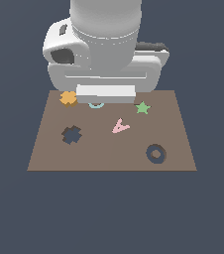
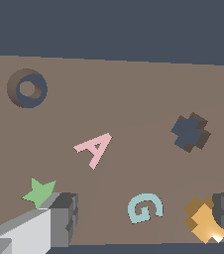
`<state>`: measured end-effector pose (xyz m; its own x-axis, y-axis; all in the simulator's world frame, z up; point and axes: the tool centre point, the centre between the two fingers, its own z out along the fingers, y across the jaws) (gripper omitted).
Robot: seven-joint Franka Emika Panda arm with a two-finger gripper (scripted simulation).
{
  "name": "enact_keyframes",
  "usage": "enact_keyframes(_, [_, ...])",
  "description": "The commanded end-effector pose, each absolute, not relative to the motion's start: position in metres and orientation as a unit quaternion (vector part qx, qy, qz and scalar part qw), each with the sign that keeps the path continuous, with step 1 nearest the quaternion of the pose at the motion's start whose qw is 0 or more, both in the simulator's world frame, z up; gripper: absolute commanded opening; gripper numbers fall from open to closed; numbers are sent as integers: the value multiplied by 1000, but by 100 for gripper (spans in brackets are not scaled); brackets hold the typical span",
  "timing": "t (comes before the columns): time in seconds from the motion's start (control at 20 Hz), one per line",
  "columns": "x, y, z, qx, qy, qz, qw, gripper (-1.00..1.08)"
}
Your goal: Insert a designated object into the corresponding slot on a board.
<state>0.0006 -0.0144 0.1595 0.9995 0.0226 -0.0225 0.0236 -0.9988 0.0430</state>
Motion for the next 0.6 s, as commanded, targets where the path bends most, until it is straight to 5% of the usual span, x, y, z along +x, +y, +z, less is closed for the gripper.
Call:
enact_keyframes(0.0, [1,-14,160,1000,12,-11,22,100])
enact_keyframes(0.55, [-12,-53,136,997,-73,-9,17,100])
